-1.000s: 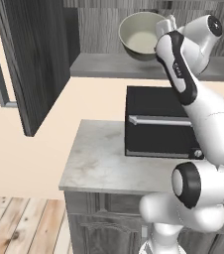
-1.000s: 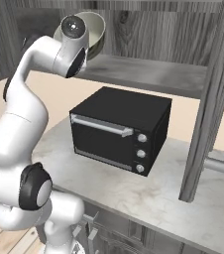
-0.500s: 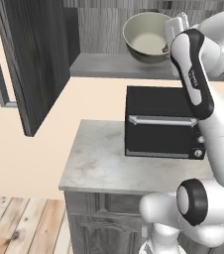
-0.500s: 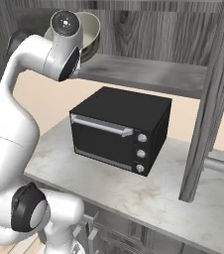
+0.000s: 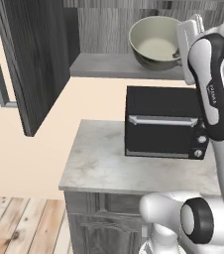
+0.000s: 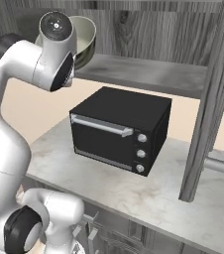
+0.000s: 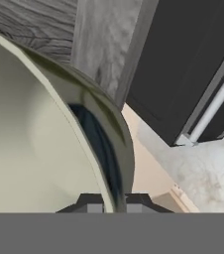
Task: Move the bowls from the cabinet to the plates on the dining table.
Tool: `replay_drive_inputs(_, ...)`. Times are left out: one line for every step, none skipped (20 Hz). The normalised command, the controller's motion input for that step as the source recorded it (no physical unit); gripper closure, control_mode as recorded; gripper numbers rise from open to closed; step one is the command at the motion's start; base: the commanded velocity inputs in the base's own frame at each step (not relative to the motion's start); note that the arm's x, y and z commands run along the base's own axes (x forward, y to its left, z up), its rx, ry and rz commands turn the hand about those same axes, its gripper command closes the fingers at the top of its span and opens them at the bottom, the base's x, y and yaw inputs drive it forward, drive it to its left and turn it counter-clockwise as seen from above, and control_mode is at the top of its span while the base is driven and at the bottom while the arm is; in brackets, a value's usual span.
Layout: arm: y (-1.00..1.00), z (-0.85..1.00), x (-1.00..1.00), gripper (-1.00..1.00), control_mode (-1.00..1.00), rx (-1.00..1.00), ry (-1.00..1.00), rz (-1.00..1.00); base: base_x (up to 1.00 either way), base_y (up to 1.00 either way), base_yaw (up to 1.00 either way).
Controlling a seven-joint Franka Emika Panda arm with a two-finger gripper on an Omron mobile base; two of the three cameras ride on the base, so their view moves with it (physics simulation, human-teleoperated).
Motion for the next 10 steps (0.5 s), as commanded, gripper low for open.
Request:
replay_drive_inputs(-0.09,0.00,-0.56,1.00,-1.00,0.00,0.01,0.02,0.00,0.00,0.00)
replay_drive_inputs(-0.08,0.00,-0.55,1.00,-1.00,0.00,0.01,0.02,0.00,0.00,0.00)
replay_drive_inputs(-0.05,0.00,-0.55,1.00,-1.00,0.00,0.01,0.02,0.00,0.00,0.00)
replay_drive_inputs(-0.03,0.00,-0.53,1.00,-1.00,0.00,0.02,0.02,0.00,0.00,0.00)
replay_drive_inputs(0.00,0.00,-0.52,1.00,-1.00,0.00,0.02,0.02,0.00,0.00,0.00)
replay_drive_inputs(0.00,0.00,-0.51,1.00,-1.00,0.00,0.03,0.02,0.00,0.00,0.00)
replay_drive_inputs(0.00,0.00,-0.48,1.00,-1.00,0.00,0.05,0.02,0.00,0.00,0.00)
replay_drive_inputs(0.00,0.01,-0.43,1.00,-1.00,0.00,0.07,0.03,0.00,0.00,0.00)
replay_drive_inputs(0.00,0.05,-0.40,1.00,-1.00,0.00,0.10,0.03,0.00,0.00,0.00)
replay_drive_inputs(0.00,0.06,-0.37,1.00,-1.00,0.00,0.11,0.03,0.00,0.00,0.00)
